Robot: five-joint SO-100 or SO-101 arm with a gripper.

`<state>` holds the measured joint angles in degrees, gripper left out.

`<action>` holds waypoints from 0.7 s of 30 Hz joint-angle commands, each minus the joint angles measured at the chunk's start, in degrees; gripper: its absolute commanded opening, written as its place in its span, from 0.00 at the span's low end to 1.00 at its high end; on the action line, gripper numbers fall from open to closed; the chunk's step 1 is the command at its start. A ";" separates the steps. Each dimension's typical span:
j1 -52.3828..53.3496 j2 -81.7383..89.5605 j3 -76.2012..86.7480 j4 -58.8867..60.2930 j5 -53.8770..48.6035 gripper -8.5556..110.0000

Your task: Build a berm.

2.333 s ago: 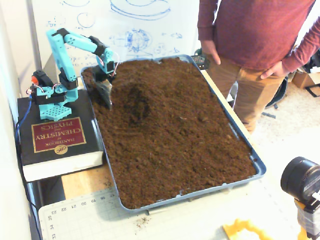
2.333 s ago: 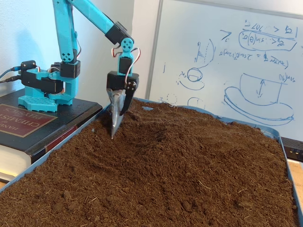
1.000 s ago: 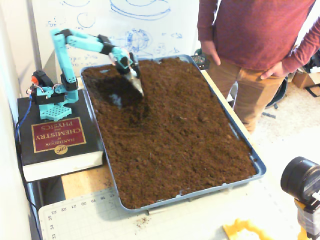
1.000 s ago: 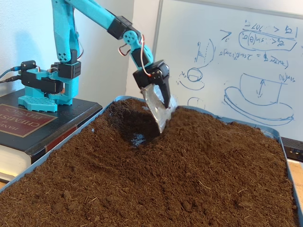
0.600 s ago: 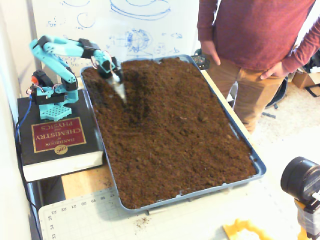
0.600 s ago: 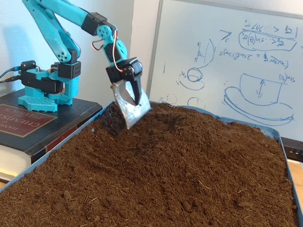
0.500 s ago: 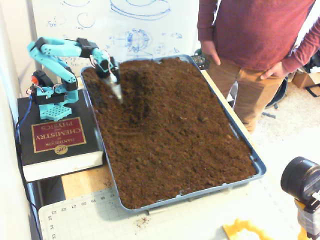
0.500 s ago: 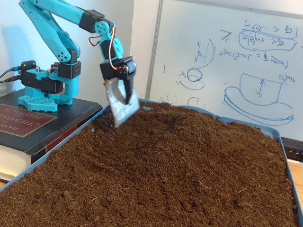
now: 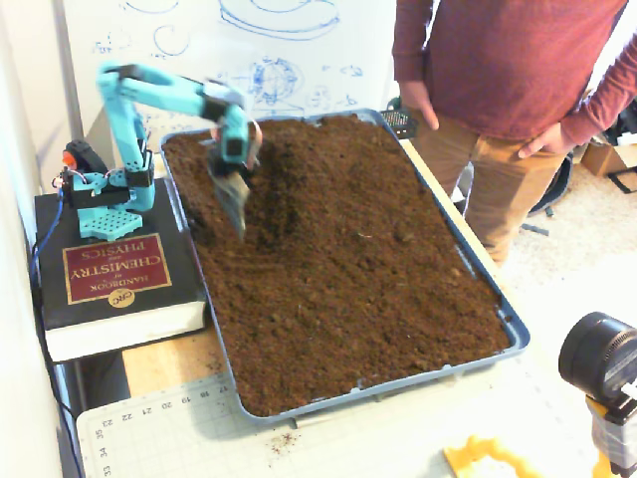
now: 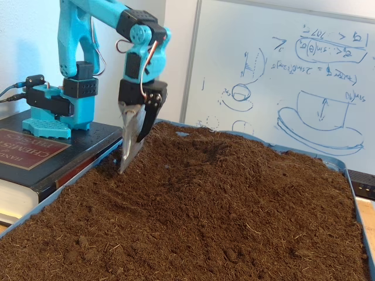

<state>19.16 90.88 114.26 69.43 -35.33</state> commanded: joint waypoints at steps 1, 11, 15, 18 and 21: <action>4.57 -6.15 -8.61 0.53 -8.53 0.08; 7.65 -25.31 -18.90 0.53 -11.60 0.08; 7.21 -33.66 -29.53 0.53 -11.51 0.08; 7.03 -40.25 -39.11 0.53 -11.51 0.08; 5.19 -44.74 -47.64 0.62 -10.11 0.08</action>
<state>25.93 47.81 78.22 70.93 -46.14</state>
